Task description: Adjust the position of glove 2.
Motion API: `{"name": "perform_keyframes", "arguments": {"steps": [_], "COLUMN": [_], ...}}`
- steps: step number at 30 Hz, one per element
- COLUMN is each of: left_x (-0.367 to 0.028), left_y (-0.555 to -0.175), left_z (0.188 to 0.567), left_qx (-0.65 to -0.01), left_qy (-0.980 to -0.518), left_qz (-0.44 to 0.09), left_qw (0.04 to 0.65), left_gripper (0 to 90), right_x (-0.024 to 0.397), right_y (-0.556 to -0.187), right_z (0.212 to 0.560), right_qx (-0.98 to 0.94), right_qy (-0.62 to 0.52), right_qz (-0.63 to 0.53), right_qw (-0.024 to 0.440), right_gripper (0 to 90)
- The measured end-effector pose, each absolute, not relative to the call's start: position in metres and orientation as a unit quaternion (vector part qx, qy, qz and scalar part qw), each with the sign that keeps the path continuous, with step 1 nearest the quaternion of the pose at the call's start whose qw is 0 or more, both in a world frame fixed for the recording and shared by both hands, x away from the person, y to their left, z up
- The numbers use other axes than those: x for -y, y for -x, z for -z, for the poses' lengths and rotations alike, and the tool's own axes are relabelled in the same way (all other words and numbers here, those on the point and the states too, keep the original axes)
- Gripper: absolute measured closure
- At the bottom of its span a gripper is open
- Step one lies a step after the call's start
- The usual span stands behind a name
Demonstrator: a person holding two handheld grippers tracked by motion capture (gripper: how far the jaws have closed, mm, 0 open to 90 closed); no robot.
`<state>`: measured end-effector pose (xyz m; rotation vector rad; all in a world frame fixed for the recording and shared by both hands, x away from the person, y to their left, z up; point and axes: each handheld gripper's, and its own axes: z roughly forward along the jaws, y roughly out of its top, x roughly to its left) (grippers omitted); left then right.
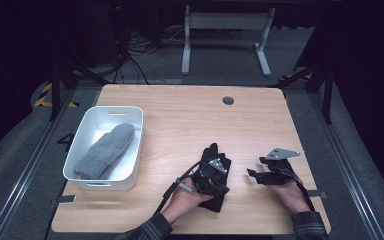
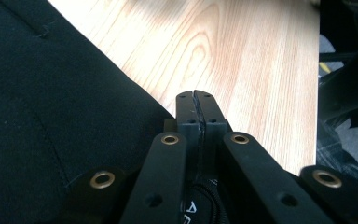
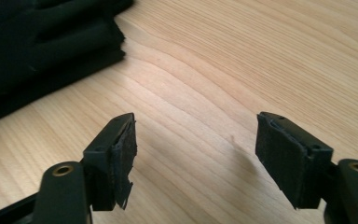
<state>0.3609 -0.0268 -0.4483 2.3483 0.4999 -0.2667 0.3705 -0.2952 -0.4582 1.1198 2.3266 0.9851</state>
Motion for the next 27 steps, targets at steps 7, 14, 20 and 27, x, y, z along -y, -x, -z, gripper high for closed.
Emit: {"name": "perform_keyframes", "arguments": {"steps": [7, 14, 20, 27], "left_x": [0.011, -0.011, -0.027, -0.035], "left_y": [-0.359, -0.360, -0.361, -0.361], "left_z": [0.444, 0.442, 0.441, 0.438], "left_qx": [-0.190, -0.199, -0.207, -0.210], "left_qy": [-0.920, -0.922, -0.925, -0.922], "left_qz": [0.089, 0.072, 0.059, 0.054], "left_qw": [0.331, 0.324, 0.314, 0.321], "left_gripper": [90.0, 90.0, 90.0, 90.0], "right_x": [0.302, 0.303, 0.302, 0.301], "right_y": [-0.373, -0.374, -0.373, -0.373], "right_z": [0.462, 0.464, 0.464, 0.468], "right_qx": [-0.822, -0.825, -0.825, -0.822], "right_qy": [-0.409, -0.406, -0.405, -0.398], "right_qz": [-0.342, -0.339, -0.339, -0.350], "right_qw": [0.200, 0.199, 0.202, 0.208], "right_gripper": [26.8, 26.1, 25.1, 19.9]}}
